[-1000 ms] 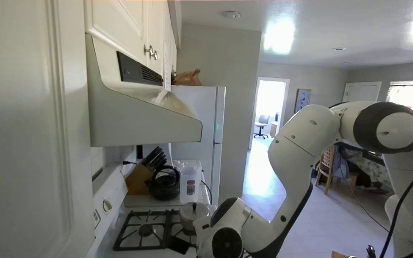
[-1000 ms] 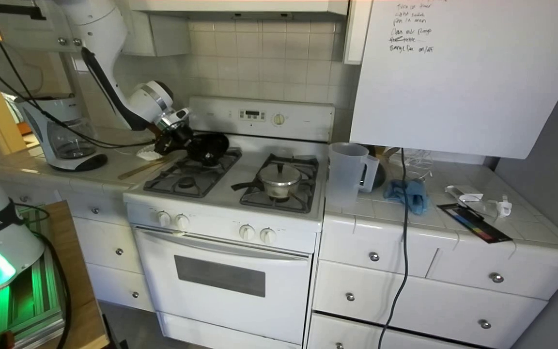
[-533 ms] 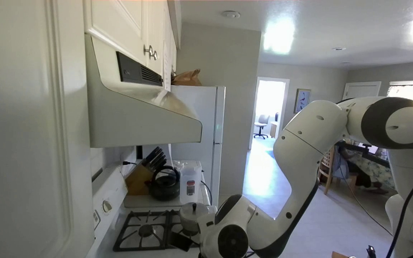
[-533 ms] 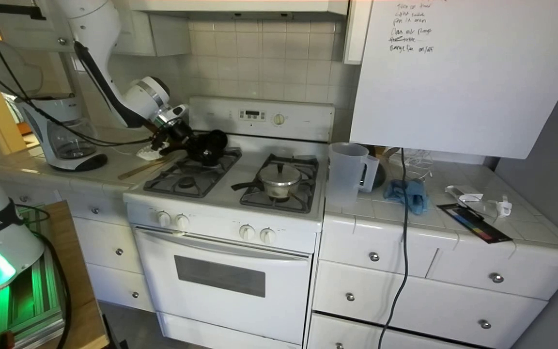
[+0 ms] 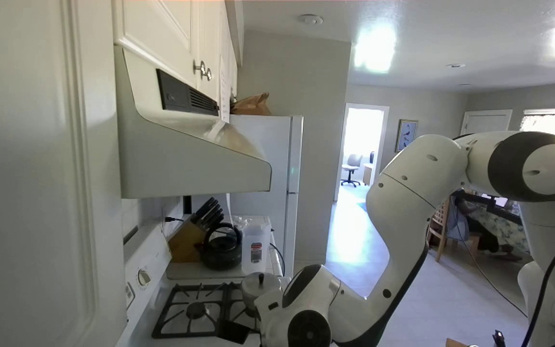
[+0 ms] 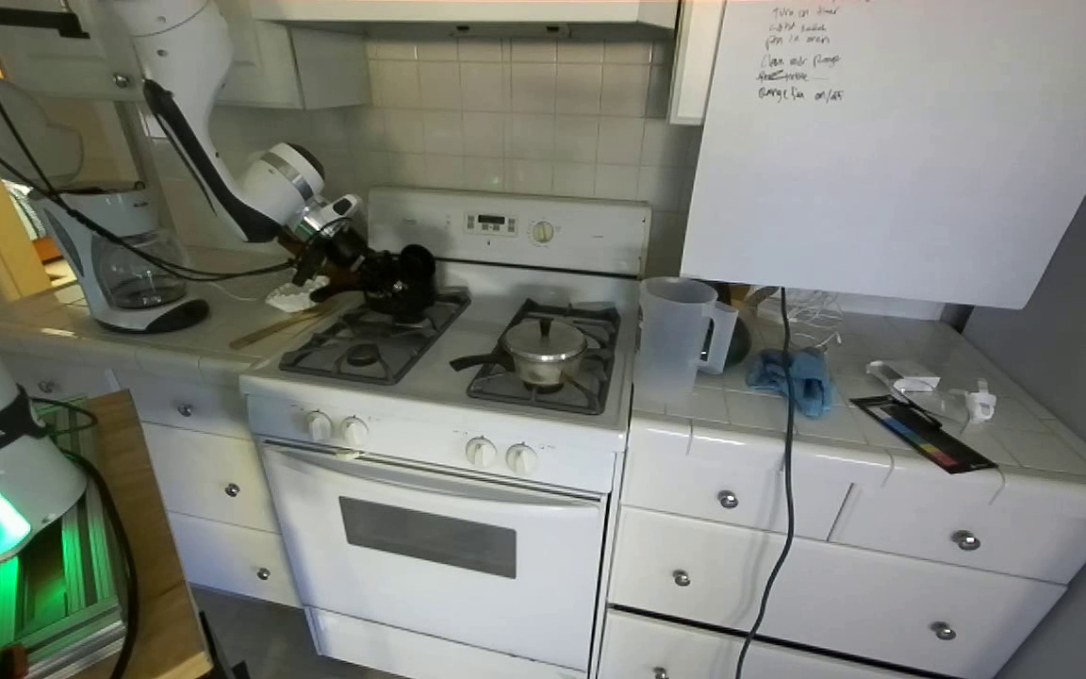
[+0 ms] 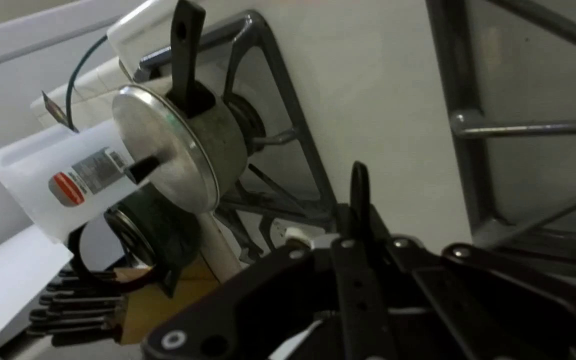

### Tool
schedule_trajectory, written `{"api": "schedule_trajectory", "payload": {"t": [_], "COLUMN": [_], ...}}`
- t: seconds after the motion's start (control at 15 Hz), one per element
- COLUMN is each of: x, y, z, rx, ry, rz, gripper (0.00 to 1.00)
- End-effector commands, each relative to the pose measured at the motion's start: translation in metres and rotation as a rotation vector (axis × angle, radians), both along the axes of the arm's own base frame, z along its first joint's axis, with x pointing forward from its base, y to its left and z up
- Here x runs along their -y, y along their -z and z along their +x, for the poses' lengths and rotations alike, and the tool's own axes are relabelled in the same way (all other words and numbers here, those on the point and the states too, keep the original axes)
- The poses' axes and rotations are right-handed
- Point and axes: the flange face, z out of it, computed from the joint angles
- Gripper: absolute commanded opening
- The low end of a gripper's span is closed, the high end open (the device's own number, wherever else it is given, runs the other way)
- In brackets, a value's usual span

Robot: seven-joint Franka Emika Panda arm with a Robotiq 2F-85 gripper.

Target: Pick up the black cup from the stove and put it in the pot

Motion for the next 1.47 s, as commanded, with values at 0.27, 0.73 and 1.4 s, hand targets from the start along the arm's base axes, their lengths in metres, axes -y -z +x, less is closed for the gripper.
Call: {"api": "schedule_trajectory", "payload": {"t": [0.27,0.73,1.4], "x": [-0.057,-0.075,-0.132], "y": [-0.026,-0.033,-0.010], "z": [0.016,0.031,0.044], "rx": [0.002,-0.135,-0.194], "ry": [-0.271,-0.509,-0.608], "rz": [-0.207,-0.394,-0.416], "gripper": [0.01,0.01,0.01]}}
